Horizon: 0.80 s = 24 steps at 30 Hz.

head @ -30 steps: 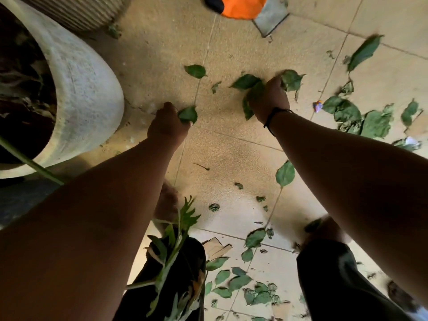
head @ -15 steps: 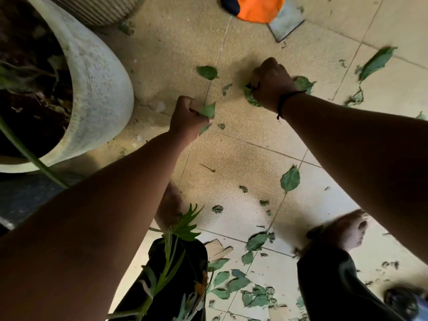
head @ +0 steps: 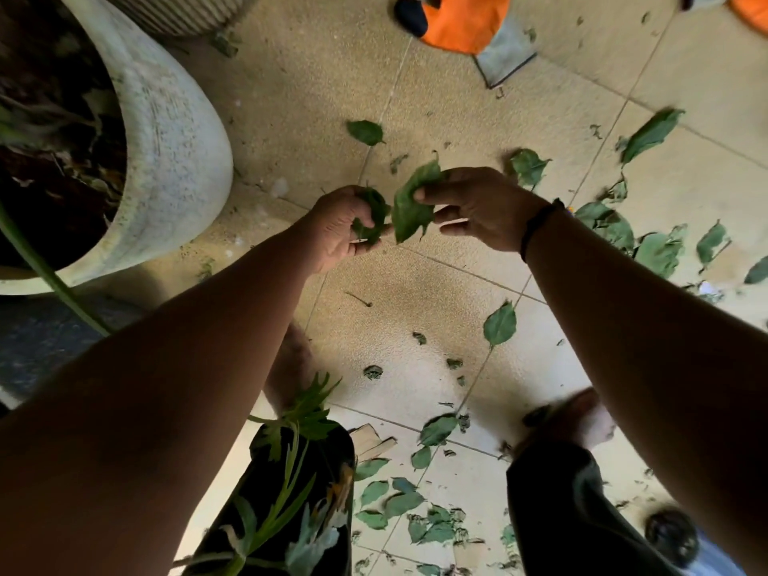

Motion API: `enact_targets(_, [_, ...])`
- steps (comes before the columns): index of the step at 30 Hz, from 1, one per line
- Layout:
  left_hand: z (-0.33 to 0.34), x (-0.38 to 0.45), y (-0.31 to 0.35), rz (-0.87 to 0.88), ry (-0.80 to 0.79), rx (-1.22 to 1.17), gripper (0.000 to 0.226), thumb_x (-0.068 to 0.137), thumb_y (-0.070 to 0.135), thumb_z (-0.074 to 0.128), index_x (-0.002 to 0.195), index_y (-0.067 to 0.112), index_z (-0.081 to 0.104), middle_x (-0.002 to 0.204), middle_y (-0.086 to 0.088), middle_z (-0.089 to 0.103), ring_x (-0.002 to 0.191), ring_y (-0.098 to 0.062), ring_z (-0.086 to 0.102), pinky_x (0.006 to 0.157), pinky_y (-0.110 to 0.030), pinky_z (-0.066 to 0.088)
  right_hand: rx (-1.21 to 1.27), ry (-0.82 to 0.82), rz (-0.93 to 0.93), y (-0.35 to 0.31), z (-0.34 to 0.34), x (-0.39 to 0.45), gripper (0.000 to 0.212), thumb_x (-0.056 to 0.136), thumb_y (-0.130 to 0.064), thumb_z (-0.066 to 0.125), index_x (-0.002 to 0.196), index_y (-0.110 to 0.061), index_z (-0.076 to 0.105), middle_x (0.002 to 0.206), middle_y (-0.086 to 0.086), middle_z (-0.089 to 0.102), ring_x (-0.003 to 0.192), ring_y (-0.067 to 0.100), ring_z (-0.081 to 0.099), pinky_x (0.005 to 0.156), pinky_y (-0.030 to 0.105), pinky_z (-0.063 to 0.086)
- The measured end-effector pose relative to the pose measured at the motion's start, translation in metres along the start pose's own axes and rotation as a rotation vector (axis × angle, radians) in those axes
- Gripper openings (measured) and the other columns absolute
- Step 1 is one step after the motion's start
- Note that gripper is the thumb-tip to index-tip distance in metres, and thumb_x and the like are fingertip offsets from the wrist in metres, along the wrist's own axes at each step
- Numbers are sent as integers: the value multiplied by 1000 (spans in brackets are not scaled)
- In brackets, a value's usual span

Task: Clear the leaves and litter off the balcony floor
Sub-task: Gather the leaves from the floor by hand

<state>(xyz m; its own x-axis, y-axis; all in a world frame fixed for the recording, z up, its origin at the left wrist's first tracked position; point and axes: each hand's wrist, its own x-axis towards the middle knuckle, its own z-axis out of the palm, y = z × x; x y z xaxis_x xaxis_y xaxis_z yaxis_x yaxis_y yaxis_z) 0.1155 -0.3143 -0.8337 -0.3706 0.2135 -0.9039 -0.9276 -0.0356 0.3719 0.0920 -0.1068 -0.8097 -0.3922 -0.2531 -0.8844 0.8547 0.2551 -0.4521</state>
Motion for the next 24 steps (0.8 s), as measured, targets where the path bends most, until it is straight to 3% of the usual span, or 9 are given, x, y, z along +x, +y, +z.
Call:
enact_targets(4, [14,-10,8,-4,-161,-153,36,74,15,44,104,16,64,92,-3,69,85,-20,64,78,-33,48,-21,-30,-69,-1,17,-19,26,85,-21,72,109,-13,67,103,7,73,93,20,67,83,32,52])
enact_targets(6, [21,-12,12,-3,-171,-310,32,83,33,50,103,15,68,96,-6,69,84,-23,64,71,-31,53,-66,24,-139,-4,25,-25,15,85,-18,74,98,-14,67,88,4,73,76,12,68,75,29,54])
enact_targets(8, [28,-13,14,-46,-165,-420,42,91,50,48,99,15,69,94,-9,70,80,-26,67,63,-32,56,-72,48,-198,-10,33,-30,12,83,-12,75,89,-16,65,78,1,71,64,7,67,64,24,55])
enact_targets(11, [32,-14,15,-71,-173,-545,39,96,46,46,91,14,67,88,-10,69,75,-26,69,66,-38,58,-212,179,-305,-18,50,-36,26,78,-19,81,95,-19,61,85,-5,68,76,10,69,63,22,57])
enact_targets(15, [21,-14,16,-59,-206,-586,30,96,37,45,92,19,69,99,-4,68,95,-21,64,87,-37,51,-386,408,-473,-25,66,-42,36,79,-40,77,100,-20,54,95,-2,65,91,11,62,69,25,52])
enact_targets(18, [10,-21,21,-63,-241,-634,29,93,37,46,101,22,69,110,-4,69,103,-23,64,88,-38,52,-284,505,-543,-39,66,-42,27,86,-45,68,87,-24,52,82,-10,65,81,13,65,66,33,55])
enact_targets(21, [-3,-28,25,-55,-288,-613,31,89,42,49,97,27,74,107,3,70,99,-19,66,84,-38,55,-216,573,-506,-53,55,-22,29,91,-44,60,72,-27,47,63,-9,60,67,24,66,65,47,56])
enact_targets(24, [-17,-32,25,-67,-295,-598,35,89,44,47,97,28,76,106,3,71,99,-19,67,86,-40,55,-541,564,-417,-66,41,17,12,92,-37,58,85,-27,57,79,-6,63,89,24,65,75,31,49])
